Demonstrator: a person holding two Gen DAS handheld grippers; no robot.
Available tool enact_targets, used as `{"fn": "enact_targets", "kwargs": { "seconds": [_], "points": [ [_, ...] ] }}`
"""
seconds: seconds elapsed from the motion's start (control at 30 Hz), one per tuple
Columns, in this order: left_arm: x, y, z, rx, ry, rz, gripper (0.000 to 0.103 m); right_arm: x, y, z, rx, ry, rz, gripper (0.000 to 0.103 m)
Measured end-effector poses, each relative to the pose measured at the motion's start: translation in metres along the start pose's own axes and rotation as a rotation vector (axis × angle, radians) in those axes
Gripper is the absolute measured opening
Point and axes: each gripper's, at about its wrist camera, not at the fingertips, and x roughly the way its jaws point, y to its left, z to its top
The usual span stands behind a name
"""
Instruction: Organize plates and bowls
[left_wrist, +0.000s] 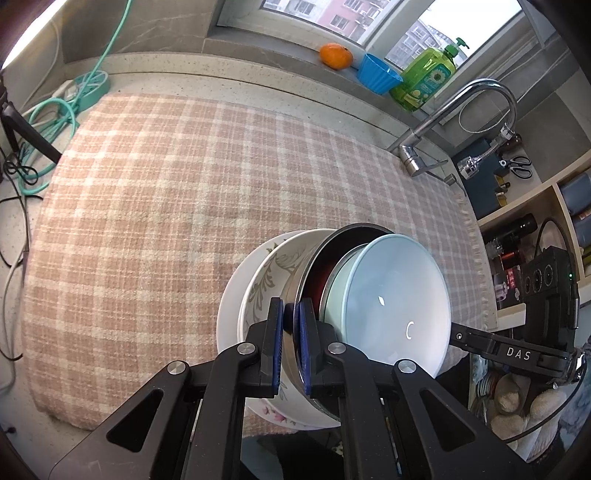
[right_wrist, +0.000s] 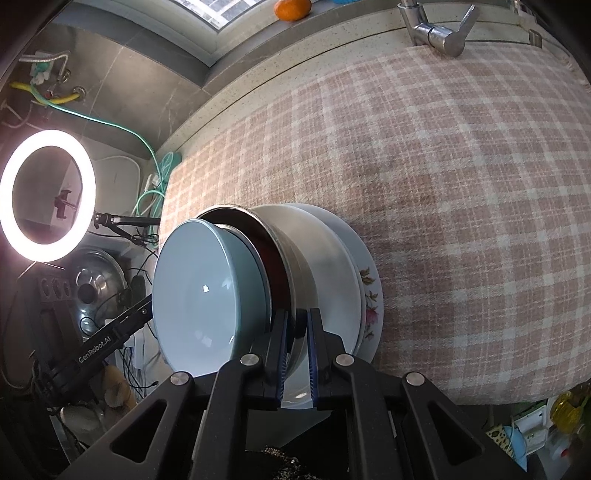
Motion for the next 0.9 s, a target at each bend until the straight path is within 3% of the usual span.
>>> {"fn": "enact_targets", "kwargs": {
  "seconds": [0.4,0.67,0.9],
  "points": [
    [0.0,0.001,-0.001,0.021,-0.001,0.011,0.007,-0.004,0.004,0.003,-0.033,-0.014,-0.007,0.012],
    [-0.01,0.001,0.0,0.034,-0.032,0.034,0.014,-0.015,0.007,0.002,-0.063,-0.051,-0.013,0.017],
    [-0.03,0.003,-0.002,0.045,-0.099,0.082,0.014,-0.03,0.01,-0.003,-0.097,-0.103,-0.041,0.019]
  ]
}}
